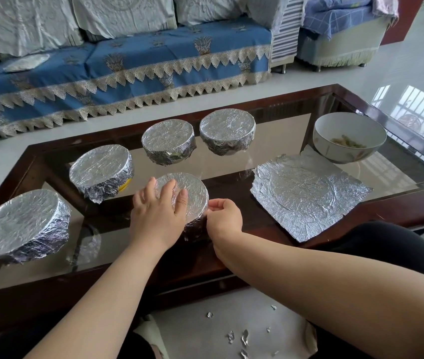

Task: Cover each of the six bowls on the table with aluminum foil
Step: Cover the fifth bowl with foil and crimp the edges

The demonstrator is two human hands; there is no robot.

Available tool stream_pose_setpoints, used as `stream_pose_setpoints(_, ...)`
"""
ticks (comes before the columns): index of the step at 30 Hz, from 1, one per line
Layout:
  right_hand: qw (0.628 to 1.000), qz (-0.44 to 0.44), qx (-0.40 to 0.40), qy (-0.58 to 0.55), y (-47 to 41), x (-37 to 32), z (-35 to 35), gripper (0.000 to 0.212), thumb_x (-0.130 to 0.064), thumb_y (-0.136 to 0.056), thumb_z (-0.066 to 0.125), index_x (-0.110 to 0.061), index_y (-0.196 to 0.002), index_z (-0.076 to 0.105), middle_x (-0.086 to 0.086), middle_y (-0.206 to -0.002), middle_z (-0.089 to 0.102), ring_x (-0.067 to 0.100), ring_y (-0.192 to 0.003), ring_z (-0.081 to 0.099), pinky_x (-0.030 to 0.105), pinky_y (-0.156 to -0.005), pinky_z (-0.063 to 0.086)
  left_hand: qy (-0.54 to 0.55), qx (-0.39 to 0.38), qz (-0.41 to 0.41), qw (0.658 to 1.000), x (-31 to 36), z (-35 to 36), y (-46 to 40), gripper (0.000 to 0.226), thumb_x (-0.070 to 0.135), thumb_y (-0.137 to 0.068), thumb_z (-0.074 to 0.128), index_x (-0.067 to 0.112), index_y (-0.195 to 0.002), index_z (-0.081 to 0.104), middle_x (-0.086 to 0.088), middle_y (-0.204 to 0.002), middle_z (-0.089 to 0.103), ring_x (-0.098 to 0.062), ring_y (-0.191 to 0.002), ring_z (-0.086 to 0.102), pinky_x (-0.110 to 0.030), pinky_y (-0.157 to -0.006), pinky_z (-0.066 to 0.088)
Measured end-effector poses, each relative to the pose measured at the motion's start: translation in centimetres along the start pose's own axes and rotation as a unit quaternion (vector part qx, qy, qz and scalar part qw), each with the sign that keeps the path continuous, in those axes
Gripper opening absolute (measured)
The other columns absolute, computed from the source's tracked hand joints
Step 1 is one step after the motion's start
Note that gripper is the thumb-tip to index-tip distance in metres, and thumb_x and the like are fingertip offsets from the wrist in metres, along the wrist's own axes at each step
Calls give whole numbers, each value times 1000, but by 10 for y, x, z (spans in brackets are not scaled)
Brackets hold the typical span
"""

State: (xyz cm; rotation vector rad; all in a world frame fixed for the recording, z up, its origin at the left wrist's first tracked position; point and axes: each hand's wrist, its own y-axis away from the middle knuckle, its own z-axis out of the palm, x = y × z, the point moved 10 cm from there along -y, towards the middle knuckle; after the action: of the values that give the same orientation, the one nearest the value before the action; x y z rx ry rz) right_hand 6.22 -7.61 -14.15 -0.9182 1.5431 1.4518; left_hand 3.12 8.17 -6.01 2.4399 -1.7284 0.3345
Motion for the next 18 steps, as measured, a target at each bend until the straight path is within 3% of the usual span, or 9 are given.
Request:
stream_pose_setpoints(2,1000,-2,-11,26,3,0,3,20,-12,-85,61,-15,-105,65,-6,-88,70,11,-84,66,28,-83,54,-4,1,1,1000,1,-1,0,60,56,-100,21,29,-152,35,-14,-162,17,-39,-144,17,-47,-116,19)
stream_pose_setpoints(4,999,-3,-48,20,6,4,11,32,-16,-75,57,-11,-106,67,1,-91,74,14,-86,69,34,-88,54,-9,1,0,1000,2,-1,1,61,57,-100,18,30,-152,34,-14,-162,17,-40,-144,18,-48,-115,21)
stream_pose_setpoints(6,995,-2,-99,-10,12,7,18,29,-16,-72,51,0,-91,66,13,-82,71,14,-77,61,32,-78,49,-13,5,-1,1000,3,-1,0,62,58,-100,16,29,-152,35,-15,-161,18,-41,-143,19,-48,-115,23)
stream_pose_setpoints(9,991,9,-129,-33,21,2,17,10,-8,-75,46,-2,-70,53,2,-57,46,14,-57,36,25,-57,34,-15,2,-9,1000,2,0,0,58,54,-101,22,29,-152,34,-15,-161,18,-41,-143,19,-48,-116,22)
stream_pose_setpoints(12,989,-12,-146,-7,27,-11,16,3,-15,-73,46,-13,-72,48,6,-66,33,19,-61,25,31,-56,21,-6,-9,-22,1000,4,1,0,60,54,-101,21,27,-154,30,-16,-163,14,-40,-144,16,-48,-117,17)
stream_pose_setpoints(15,983,-79,-150,75,17,-33,19,22,-19,-90,38,-17,-68,39,6,-65,33,15,-57,29,29,-54,24,23,-49,-43,998,5,0,4,70,63,-98,17,26,-157,19,-17,-164,8,-41,-147,11,-48,-119,12)
stream_pose_setpoints(18,979,-80,-154,107,-5,-46,19,30,-30,-89,38,-10,-75,56,9,-70,50,18,-65,46,32,-65,37,26,-80,-43,996,3,-8,11,80,72,-91,13,27,-158,11,-15,-162,15,-39,-147,17,-48,-117,19)
